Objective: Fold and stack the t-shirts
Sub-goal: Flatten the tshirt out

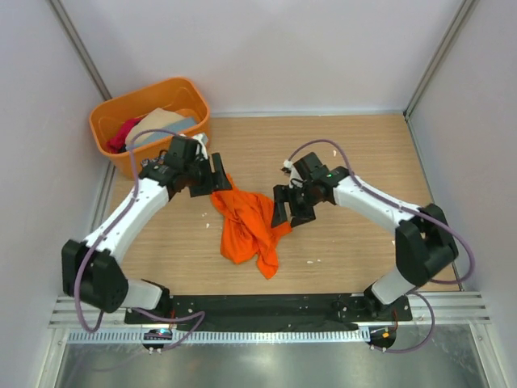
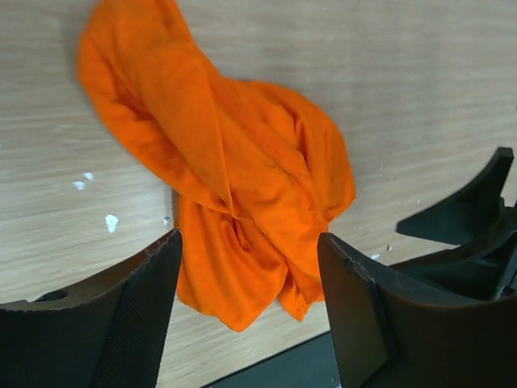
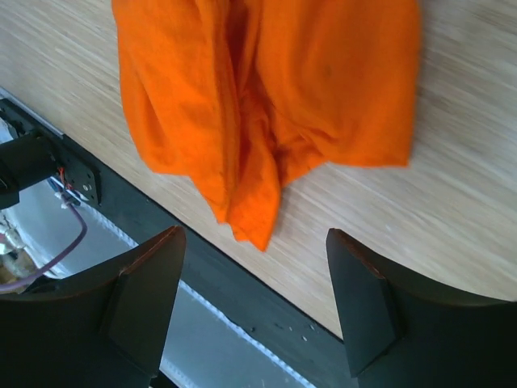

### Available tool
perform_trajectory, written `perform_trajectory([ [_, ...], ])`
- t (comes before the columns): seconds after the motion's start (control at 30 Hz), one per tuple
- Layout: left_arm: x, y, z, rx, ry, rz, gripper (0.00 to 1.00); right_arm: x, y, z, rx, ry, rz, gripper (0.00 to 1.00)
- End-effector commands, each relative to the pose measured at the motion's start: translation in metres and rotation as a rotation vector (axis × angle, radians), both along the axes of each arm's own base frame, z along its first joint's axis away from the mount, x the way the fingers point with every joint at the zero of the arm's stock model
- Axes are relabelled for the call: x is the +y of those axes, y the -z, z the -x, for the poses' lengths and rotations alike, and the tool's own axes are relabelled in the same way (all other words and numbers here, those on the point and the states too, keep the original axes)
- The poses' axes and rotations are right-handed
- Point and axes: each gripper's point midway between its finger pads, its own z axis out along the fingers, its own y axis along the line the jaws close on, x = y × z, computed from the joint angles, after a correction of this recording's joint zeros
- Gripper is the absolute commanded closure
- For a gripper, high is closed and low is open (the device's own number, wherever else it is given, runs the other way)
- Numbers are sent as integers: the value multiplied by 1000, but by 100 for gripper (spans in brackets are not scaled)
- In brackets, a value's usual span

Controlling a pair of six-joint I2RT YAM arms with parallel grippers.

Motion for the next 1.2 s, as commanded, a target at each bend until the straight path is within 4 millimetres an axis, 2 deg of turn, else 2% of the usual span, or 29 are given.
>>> perform_trajectory([
  [0.0, -25, 48, 9, 157, 98, 58, 32, 47, 0, -10, -3, -30, -133, 24],
  [0.03, -24, 67, 8, 209, 92, 37, 32, 52, 4, -13, 7, -9, -142, 23],
  [0.13, -23, 96, 4, 275, 81, 6, 32, 64, 25, -18, 38, -1, -156, 23],
  [0.2, -28, 103, -1, 284, 79, 19, 36, 65, 35, -16, 49, -12, -142, 23],
  [0.27, -32, 112, -5, 301, 80, 29, 42, 65, 41, -16, 52, -20, -132, 28],
  [0.43, -37, 116, -11, 319, 61, 51, 57, 77, 48, -15, 103, -22, -186, 50],
  [0.53, -38, 117, -13, 314, 60, 53, 61, 78, 50, -15, 111, -14, -194, 54],
  [0.6, -40, 114, -13, 314, 62, 70, 62, 78, 51, -13, 114, -19, -199, 54],
  [0.73, -42, 107, -6, 315, 52, 107, 52, 80, 49, -11, 124, -23, -215, 53],
  [0.83, -45, 112, -5, 321, 42, 128, 54, 81, 50, -13, 119, -16, -225, 64],
  [0.97, -47, 120, -6, 352, 30, 131, 70, 84, 49, -13, 131, -3, -238, 74],
  [1.03, -46, 120, -7, 351, 20, 131, 76, 81, 49, -15, 128, 8, -214, 86],
  [1.07, -46, 118, -6, 347, 16, 132, 84, 79, 50, -15, 125, 8, -200, 90],
  [1.13, -44, 114, -6, 331, 3, 131, 90, 70, 52, -18, 119, 26, -140, 99],
  [1.17, -41, 107, -6, 306, -5, 126, 95, 66, 52, -20, 107, 36, -117, 99],
])
